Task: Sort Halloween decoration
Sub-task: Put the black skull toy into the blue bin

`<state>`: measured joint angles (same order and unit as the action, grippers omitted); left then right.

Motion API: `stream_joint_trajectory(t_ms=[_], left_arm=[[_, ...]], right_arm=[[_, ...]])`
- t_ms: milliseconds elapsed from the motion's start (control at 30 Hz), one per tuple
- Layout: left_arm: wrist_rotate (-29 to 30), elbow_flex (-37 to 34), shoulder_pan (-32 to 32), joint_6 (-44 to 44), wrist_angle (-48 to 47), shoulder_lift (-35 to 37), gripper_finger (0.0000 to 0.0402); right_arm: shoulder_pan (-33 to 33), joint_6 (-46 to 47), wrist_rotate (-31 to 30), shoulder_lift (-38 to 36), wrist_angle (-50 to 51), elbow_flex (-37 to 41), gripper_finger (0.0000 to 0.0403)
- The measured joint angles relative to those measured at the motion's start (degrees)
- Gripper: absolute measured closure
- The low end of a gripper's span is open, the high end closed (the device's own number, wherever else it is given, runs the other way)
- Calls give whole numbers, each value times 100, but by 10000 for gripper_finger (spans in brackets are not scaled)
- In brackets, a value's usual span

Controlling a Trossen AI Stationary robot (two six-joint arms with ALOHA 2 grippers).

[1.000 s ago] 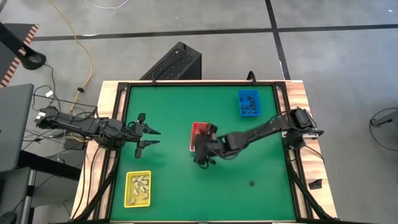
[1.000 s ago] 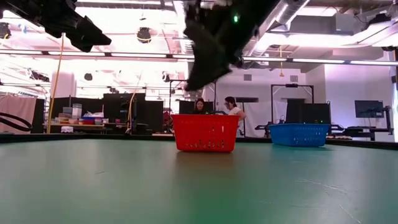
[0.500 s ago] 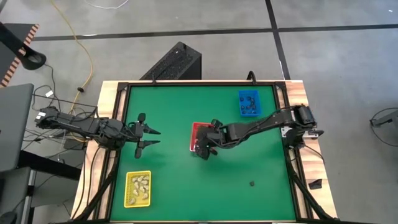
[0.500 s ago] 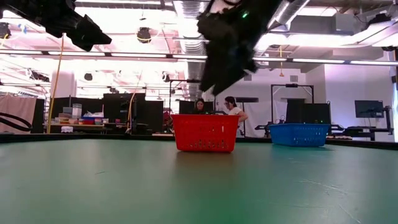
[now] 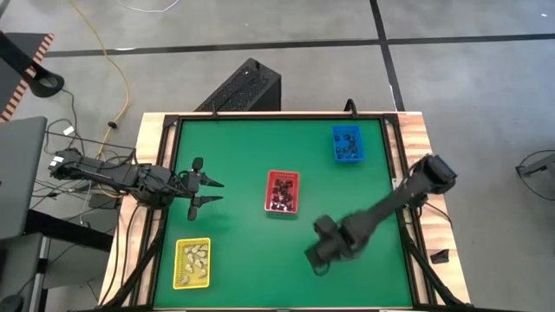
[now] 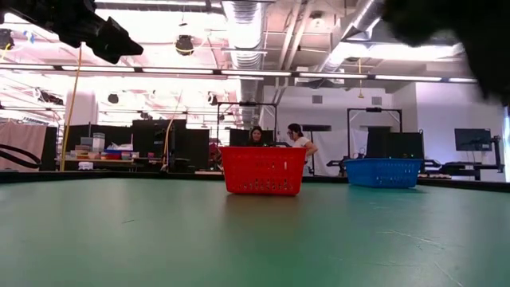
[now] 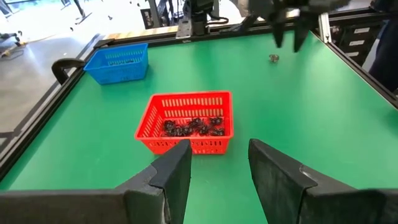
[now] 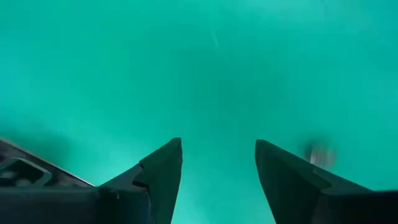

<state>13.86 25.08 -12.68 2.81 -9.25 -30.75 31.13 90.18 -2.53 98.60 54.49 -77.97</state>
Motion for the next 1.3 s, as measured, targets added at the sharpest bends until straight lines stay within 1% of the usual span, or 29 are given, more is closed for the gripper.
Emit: stream_joint_trajectory(t_ms=[100, 167, 233, 367, 533, 667, 867, 1067, 1300], left_arm=[[-2, 0, 0, 0, 23, 0, 251], [-4, 0, 0, 1, 29, 0, 251], [-5, 0, 0, 4, 62, -2, 251], [-140, 2, 2, 28, 240, 0, 251], [-367, 4, 0, -26, 339, -1, 251], [-362, 4, 0, -75, 320, -2, 251], [-361, 4, 0, -143, 321, -2, 251], [-362, 4, 0, -197, 321, -2, 251], [-308, 4, 0, -197, 338, -2, 251]], right_arm=[[459, 1122, 258, 298, 67, 7, 173], [686, 1595, 470, 472, 112, 7, 175], [821, 1925, 585, 624, 277, 9, 178], [901, 2231, 560, 740, 741, 13, 187], [897, 2137, 554, 740, 751, 116, 201], [897, 1961, 861, 731, 471, 508, 208], [812, 1866, 868, 678, -10, 996, 209], [751, 1738, 871, 652, -91, 1169, 209], [503, 1245, 868, 657, -78, 1196, 212]])
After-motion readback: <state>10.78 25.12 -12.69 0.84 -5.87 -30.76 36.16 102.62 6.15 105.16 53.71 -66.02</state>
